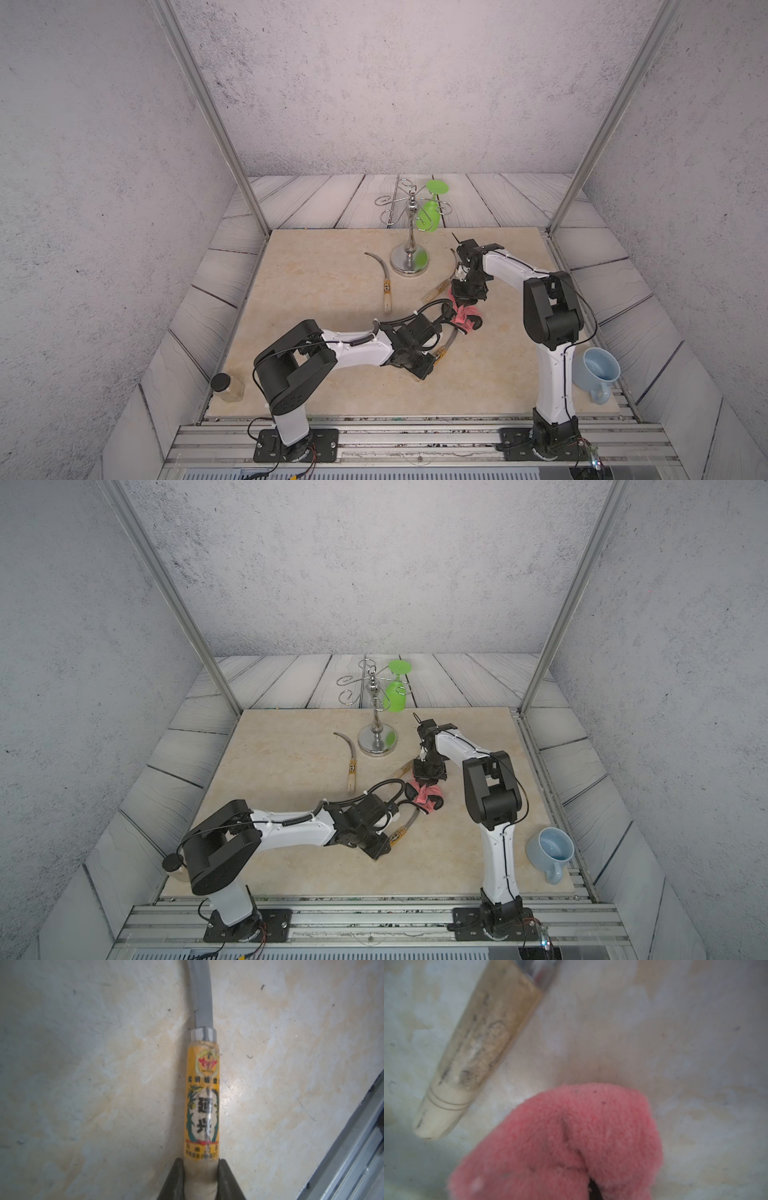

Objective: Wipe small sickles with rags
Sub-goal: Wipe the small sickle at the center of the board.

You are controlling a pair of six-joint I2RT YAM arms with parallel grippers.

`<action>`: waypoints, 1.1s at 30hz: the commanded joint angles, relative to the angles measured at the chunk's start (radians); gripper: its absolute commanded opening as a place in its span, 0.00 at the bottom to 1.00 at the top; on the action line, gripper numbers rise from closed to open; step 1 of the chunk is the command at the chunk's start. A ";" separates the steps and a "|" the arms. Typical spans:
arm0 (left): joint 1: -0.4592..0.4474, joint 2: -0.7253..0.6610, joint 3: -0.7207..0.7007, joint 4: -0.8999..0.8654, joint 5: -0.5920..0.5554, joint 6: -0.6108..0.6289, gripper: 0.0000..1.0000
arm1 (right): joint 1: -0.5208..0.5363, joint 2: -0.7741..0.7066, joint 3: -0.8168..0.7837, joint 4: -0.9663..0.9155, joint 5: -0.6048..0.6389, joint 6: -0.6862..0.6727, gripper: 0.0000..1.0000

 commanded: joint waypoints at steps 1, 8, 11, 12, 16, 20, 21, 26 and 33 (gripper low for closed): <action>-0.003 0.007 0.011 -0.018 -0.035 0.003 0.00 | 0.022 0.048 -0.110 0.009 0.009 -0.030 0.15; -0.002 0.015 0.020 -0.019 -0.057 0.010 0.00 | 0.094 -0.016 -0.263 0.043 0.023 -0.022 0.15; 0.001 0.010 0.019 -0.019 -0.070 0.009 0.00 | 0.118 -0.056 -0.342 0.077 0.022 0.008 0.15; 0.002 0.008 0.019 -0.019 -0.073 0.010 0.00 | 0.122 -0.071 -0.367 0.091 0.026 0.020 0.15; 0.005 -0.002 0.013 -0.018 -0.086 0.010 0.00 | 0.130 -0.131 -0.471 0.140 0.030 0.060 0.15; 0.015 -0.006 0.011 -0.014 -0.094 0.011 0.00 | 0.153 -0.180 -0.542 0.166 0.019 0.083 0.15; 0.017 -0.005 0.011 -0.012 -0.094 0.012 0.00 | 0.164 -0.187 -0.554 0.167 0.019 0.088 0.15; 0.032 -0.008 0.011 -0.007 -0.095 0.013 0.00 | 0.184 -0.237 -0.624 0.192 -0.015 0.123 0.15; 0.047 -0.010 0.011 0.001 -0.095 0.014 0.00 | 0.205 -0.334 -0.714 0.220 -0.038 0.182 0.16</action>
